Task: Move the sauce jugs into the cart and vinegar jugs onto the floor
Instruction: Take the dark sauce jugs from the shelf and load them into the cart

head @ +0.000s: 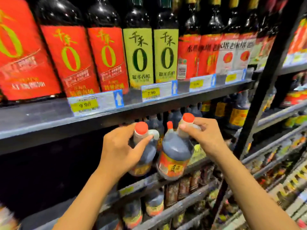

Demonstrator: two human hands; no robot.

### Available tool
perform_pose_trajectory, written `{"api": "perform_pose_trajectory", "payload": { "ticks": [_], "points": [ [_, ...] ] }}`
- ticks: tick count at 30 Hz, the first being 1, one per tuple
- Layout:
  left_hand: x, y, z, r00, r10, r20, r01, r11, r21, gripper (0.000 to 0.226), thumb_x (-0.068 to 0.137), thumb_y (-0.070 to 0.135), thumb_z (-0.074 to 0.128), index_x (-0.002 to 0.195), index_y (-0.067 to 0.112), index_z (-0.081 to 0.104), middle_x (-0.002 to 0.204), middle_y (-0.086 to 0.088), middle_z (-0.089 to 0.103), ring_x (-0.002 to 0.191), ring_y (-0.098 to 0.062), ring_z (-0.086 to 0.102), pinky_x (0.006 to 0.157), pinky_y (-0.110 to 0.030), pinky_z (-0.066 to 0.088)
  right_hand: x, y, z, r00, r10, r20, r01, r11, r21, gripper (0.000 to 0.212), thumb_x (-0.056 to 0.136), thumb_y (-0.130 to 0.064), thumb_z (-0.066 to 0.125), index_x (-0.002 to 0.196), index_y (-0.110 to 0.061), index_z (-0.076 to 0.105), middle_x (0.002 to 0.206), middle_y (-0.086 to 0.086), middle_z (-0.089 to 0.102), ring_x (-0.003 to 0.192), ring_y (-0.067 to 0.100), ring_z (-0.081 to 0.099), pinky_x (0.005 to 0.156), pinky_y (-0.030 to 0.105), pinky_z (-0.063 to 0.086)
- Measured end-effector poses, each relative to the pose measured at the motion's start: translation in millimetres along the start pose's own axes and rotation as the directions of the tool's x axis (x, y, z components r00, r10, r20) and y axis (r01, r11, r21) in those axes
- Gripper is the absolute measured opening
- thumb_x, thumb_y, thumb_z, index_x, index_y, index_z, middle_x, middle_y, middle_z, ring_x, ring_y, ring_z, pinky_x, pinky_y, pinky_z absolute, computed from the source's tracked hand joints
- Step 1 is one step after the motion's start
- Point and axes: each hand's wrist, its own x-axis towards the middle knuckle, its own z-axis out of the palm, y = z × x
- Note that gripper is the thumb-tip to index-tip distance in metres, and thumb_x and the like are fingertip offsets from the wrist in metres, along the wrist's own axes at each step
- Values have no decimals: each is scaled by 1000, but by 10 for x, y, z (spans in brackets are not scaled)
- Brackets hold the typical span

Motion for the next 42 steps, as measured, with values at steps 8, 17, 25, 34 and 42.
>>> {"api": "perform_pose_trajectory", "payload": {
  "ticks": [8,17,25,34,42],
  "points": [
    [-120,-146,159,990,-96,-101,104,991,82,36,79,42,66,63,10,63,53,5,50,54,-7,37,52,-13,30,297,218,148,987,-109,119,107,994,19,11,70,-27,74,63,-19,72,63,-1,70,65,7,60,62,22,48],
    [-173,-166,355,952,-206,-227,234,967,104,46,65,29,80,45,17,40,36,0,35,61,-20,35,47,-11,23,503,554,222,964,-9,265,45,991,-130,64,71,-33,79,41,1,34,38,6,34,42,10,33,49,27,29],
    [-101,-355,434,860,-509,-25,504,857,-105,28,79,24,74,106,22,70,92,1,73,74,-6,65,61,-10,44,676,624,290,953,142,267,-149,989,7,17,64,-13,75,80,-13,69,74,-3,69,71,1,61,71,17,50],
    [-556,-153,571,790,-613,-9,606,783,-142,93,73,35,79,144,22,20,145,9,33,137,-12,32,98,-12,32,120,980,398,933,354,56,-328,907,-265,71,59,-42,87,108,-15,44,106,1,53,104,17,53,81,28,45],
    [-892,-143,705,617,-750,239,787,587,-190,38,82,27,72,90,29,35,92,11,53,81,12,56,65,-4,42,-320,1187,535,960,271,-75,-281,917,-284,72,61,-34,86,117,-35,42,121,-7,55,113,15,53,96,35,47]
  ]
}}
